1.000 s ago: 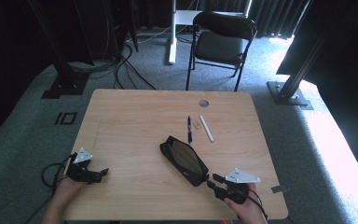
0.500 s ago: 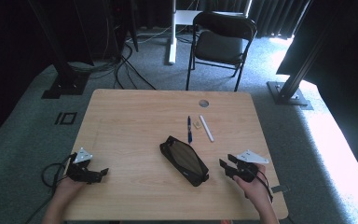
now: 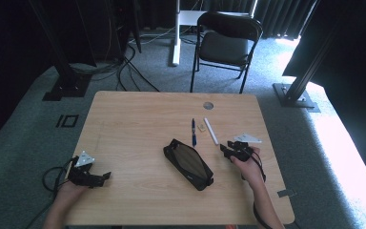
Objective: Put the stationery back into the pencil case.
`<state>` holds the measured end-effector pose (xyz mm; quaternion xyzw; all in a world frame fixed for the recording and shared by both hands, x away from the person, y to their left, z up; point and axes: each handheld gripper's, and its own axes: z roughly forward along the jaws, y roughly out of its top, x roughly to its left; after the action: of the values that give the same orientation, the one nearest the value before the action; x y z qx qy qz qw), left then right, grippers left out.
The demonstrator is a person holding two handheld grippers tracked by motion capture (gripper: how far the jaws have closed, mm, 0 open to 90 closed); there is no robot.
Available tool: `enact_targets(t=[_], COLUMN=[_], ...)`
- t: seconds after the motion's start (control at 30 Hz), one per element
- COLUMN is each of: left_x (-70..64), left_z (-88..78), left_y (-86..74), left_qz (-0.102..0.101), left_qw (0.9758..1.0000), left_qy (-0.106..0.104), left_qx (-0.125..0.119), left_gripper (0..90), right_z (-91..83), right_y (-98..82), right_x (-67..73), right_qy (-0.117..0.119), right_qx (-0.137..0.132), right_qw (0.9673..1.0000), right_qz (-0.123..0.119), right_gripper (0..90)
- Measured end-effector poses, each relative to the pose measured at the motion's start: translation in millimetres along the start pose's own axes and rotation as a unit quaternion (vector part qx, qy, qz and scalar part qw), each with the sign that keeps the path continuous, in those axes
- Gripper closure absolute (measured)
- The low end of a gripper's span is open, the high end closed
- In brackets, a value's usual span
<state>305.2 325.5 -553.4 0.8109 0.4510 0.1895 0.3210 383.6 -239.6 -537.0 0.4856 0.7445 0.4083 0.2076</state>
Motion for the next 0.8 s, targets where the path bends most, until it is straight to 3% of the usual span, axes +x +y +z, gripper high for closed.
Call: enact_targets(t=[0.37,0.8], left_x=[0.2,0.4], left_z=[0.0,0.0], left_y=[0.0,0.0], left_qz=[-0.002,-0.004], left_qw=[1.0000,1.0000], left_qy=[0.002,0.003], left_qx=[0.000,0.000], left_gripper=[2.1,2.1], right_z=[37.3,78.5], right_y=[29.8,54.6], right_x=[-6.7,-2.8], right_qy=[-0.009,-0.020], right_qx=[0.004,0.023], right_qw=[0.9999,0.9995], right_qz=[0.010,0.005], right_gripper=[59.6,62.1])
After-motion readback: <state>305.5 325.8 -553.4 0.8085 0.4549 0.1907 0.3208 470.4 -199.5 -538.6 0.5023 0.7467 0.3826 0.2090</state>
